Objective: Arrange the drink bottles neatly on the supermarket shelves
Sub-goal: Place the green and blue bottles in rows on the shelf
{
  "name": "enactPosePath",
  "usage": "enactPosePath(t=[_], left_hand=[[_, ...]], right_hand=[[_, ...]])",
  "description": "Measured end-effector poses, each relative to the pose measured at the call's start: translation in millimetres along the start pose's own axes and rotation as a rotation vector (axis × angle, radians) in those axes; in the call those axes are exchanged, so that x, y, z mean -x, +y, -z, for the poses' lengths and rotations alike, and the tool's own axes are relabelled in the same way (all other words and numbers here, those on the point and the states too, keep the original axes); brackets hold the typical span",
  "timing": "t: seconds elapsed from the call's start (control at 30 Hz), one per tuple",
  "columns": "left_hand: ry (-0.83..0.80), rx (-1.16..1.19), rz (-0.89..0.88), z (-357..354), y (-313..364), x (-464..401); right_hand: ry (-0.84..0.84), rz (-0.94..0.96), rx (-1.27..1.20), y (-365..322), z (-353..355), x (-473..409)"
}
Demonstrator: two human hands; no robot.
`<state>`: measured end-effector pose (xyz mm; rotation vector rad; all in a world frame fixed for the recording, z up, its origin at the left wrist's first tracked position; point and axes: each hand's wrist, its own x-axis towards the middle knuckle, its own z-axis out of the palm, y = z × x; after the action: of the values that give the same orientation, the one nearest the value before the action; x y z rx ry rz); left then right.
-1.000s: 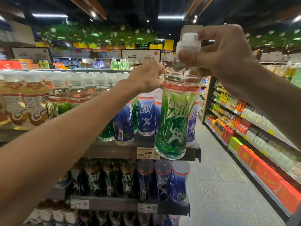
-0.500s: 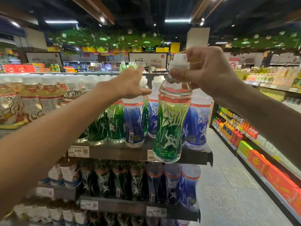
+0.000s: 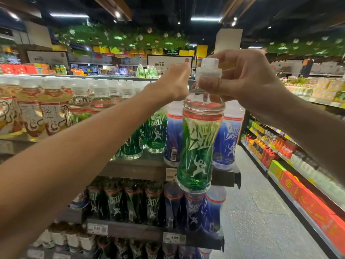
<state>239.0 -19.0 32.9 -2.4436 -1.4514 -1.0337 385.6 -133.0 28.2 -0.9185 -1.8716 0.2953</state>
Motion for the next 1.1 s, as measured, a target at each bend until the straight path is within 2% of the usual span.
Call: enactPosePath(t=[0.2, 0.27, 0.33, 0.43, 0.6, 0.73, 0.9, 1.1], left_hand=[[-0.108, 0.168, -0.020, 9.5, -24.7, 0.0], [-0.226, 0.346, -0.029, 22.6, -25.9, 9.0], [-0.218, 0.519, -0.045, 35.9, -28.6, 13.7], [0.039, 0.476, 0.026, 54.4, -44.9, 9.3], [0.180, 0.539, 0.147, 72.6, -96.1, 19.2], [0.174, 0.512, 0.056, 76.0, -106.5, 31.9], [0.089, 0.448, -0.054, 72.0, -110.7, 31.0], [0.018, 0.402, -0.161, 56.1, -112.3, 35.0]], right_hand=[[-0.032, 0.003, -0.021, -0.5, -25.2, -6.4], [-0.030, 0.012, -0.016, -1.3, -37.8, -13.8], [-0.026, 0.036, 0.036, -4.4, -53.6, -22.8], [-0.015, 0.068, 0.120, -7.7, -77.9, -38.9], [-0.070, 0.109, 0.247, -8.1, -110.8, -63.8], [-0.083, 0.132, 0.421, -4.3, -124.4, -80.0], [-0.017, 0.129, 0.609, 7.8, -130.3, -96.4], [-0.115, 0.059, 0.927, 34.1, -132.6, -113.6]])
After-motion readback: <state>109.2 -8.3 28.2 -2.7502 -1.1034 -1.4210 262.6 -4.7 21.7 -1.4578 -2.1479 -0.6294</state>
